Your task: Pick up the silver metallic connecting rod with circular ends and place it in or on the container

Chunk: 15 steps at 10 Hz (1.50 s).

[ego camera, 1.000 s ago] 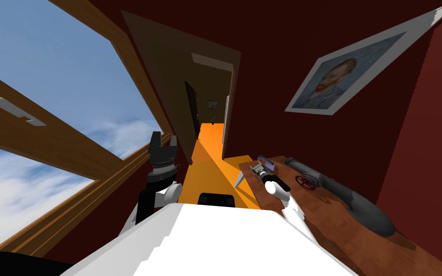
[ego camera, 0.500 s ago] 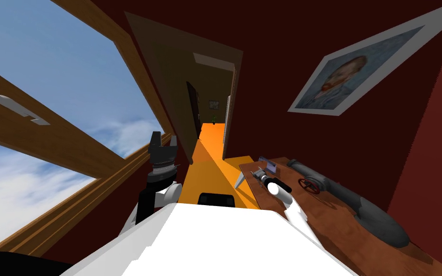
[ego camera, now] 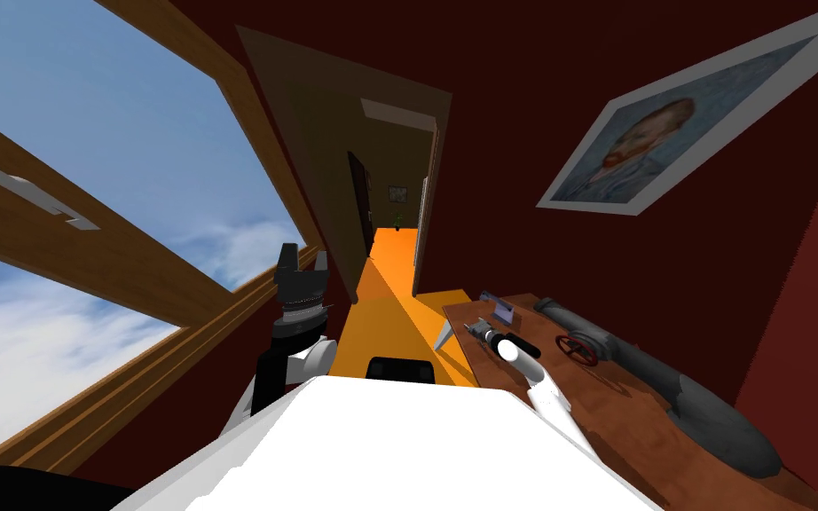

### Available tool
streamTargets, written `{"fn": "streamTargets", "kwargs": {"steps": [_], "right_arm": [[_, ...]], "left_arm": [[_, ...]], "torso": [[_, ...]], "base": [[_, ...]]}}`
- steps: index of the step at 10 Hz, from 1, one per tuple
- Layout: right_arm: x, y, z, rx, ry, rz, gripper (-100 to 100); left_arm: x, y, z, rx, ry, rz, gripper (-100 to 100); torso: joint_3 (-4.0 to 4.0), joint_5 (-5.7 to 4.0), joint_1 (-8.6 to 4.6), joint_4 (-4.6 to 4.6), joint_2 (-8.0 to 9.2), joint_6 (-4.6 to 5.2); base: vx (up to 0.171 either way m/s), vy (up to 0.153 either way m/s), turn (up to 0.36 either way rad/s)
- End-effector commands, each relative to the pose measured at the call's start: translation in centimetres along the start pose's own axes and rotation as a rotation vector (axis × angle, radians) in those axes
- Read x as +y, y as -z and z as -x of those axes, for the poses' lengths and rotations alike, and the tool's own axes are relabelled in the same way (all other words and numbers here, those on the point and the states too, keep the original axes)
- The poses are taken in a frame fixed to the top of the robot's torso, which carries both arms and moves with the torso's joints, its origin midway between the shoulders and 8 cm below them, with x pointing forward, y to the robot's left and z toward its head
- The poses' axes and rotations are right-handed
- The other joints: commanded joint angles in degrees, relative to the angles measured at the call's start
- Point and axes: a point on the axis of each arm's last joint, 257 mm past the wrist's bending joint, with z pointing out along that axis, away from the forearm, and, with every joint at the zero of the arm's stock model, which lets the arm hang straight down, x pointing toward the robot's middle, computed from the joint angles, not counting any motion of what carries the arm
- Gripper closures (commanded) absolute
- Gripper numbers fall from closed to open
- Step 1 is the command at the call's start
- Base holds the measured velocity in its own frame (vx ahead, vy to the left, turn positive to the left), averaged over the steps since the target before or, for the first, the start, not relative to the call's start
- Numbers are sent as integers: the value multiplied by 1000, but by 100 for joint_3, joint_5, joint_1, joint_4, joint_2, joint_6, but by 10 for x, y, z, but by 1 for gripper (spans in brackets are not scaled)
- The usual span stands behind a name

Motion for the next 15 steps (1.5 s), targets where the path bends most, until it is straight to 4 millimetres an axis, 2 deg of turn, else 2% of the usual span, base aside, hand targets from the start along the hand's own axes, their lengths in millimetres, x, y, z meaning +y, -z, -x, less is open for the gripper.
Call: {"fn": "streamTargets", "kwargs": {"steps": [1, 2, 4, 7, 10, 11, 12, 13, 15], "right_arm": [[-8, -2, 20, -49, -71, -42, -100], [-9, -2, 21, -51, -71, -46, -100], [-19, -1, 44, -107, -155, -95, -100], [-32, 1, 68, -170, -255, -152, -100], [-41, 4, 83, -214, -325, -194, -100], [-38, 3, 79, -203, -308, -183, -100], [-39, 3, 79, -206, -312, -186, 0], [-49, -3, 82, -206, -313, -184, -100], [-60, -10, 84, -206, -313, -183, -100]], "left_arm": [[0, 0, 0, 0, 0, 0, 0], [0, 0, 0, 0, 0, 0, 0], [0, 0, 0, 0, 0, 0, 0], [0, 0, 0, 0, 0, 0, 0], [0, 0, 0, 0, 0, 0, 0], [0, 0, 0, 0, 0, 0, 0], [0, 0, 0, 0, 0, 0, 0], [0, 0, 0, 0, 0, 0, 0], [0, 0, 0, 0, 0, 0, 0]], "torso": [[0, 0, 0, 0, 0, 0], [0, -1, -3, 0, 0, 1], [0, 0, -3, 0, 0, 1], [-2, -2, -9, -1, -5, 1], [-1, -1, -6, 0, -2, 1], [-2, -2, -11, 0, -4, 1], [-1, -1, -2, 0, -2, 1], [1, 1, 8, 0, 1, 1], [-8, -1, -4, -3, -14, 0]], "base": [[10, -39, 55], [7, -34, 13], [6, -41, 45], [17, -51, 34], [14, -52, 16], [10, -33, 6], [2, -6, 1], [26, -26, 7], [50, -51, 12]]}}
